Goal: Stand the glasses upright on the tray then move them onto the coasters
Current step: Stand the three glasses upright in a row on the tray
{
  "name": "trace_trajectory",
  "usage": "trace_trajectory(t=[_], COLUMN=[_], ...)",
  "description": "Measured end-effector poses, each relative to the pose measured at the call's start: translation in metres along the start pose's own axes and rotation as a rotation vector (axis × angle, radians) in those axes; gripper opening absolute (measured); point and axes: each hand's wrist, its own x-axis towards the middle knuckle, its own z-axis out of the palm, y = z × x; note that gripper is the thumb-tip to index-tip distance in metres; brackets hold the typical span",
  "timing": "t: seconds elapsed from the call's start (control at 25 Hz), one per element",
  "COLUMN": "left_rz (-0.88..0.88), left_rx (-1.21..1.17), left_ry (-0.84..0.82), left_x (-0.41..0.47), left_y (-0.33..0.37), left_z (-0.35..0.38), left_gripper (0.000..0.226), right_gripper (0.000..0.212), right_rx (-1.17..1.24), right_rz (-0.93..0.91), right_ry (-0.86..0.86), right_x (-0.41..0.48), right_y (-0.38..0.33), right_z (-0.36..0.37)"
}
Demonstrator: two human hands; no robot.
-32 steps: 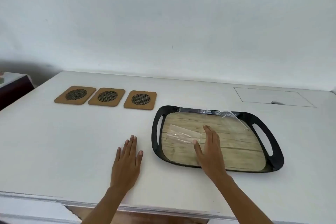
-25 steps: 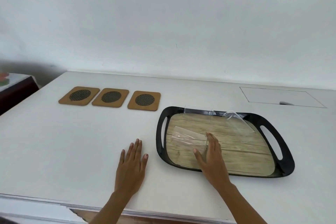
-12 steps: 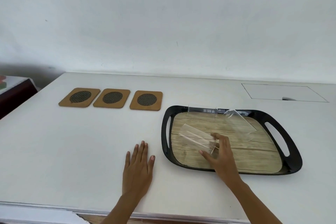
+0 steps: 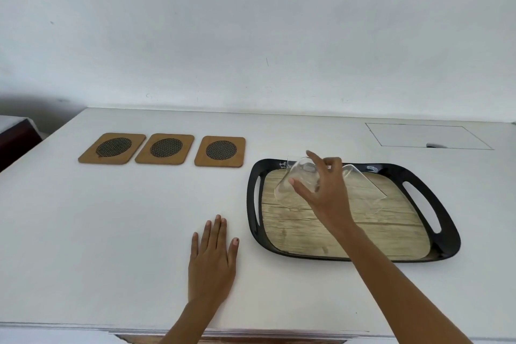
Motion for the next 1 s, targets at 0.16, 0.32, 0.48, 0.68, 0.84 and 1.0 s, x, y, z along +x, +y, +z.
trace_trajectory(t=[0.16, 0.32, 0.48, 0.68, 0.84, 1.0], left_rz=[-0.001, -0.003, 0.004, -0.004, -0.015, -0.015], left_rx=[-0.01, -0.027, -0.036, -0.029, -0.024, -0.014], left_ry=[0.005, 0.012, 0.032, 0.024, 0.005, 0.002], left_x=[0.0, 0.0, 0.0, 0.001, 0.001, 0.0], left_y=[0.0, -0.001, 0.0, 0.001, 0.001, 0.001], left_z=[-0.001, 0.0, 0.0, 0.0, 0.0, -0.001], left_gripper=[0.076, 0.075, 0.084, 0.08, 0.073, 0.073], right_gripper=[0.07, 0.07, 0.07, 0.07, 0.072, 0.073], right_rx=[-0.14, -0.184, -0.208, -0.238, -0.251, -0.263], right_rz=[-0.037, -0.03, -0.029, -0.041, -0.029, -0.024], right_ry=[-0.111, -0.178, -0.191, -0.195, -0.196, -0.209], right_x=[0.014, 0.018, 0.019, 0.019, 0.02, 0.019], right_y=[-0.01, -0.012, -0.012, -0.013, -0.012, -0.013], right_z=[0.02, 0.034, 0.037, 0.038, 0.04, 0.039])
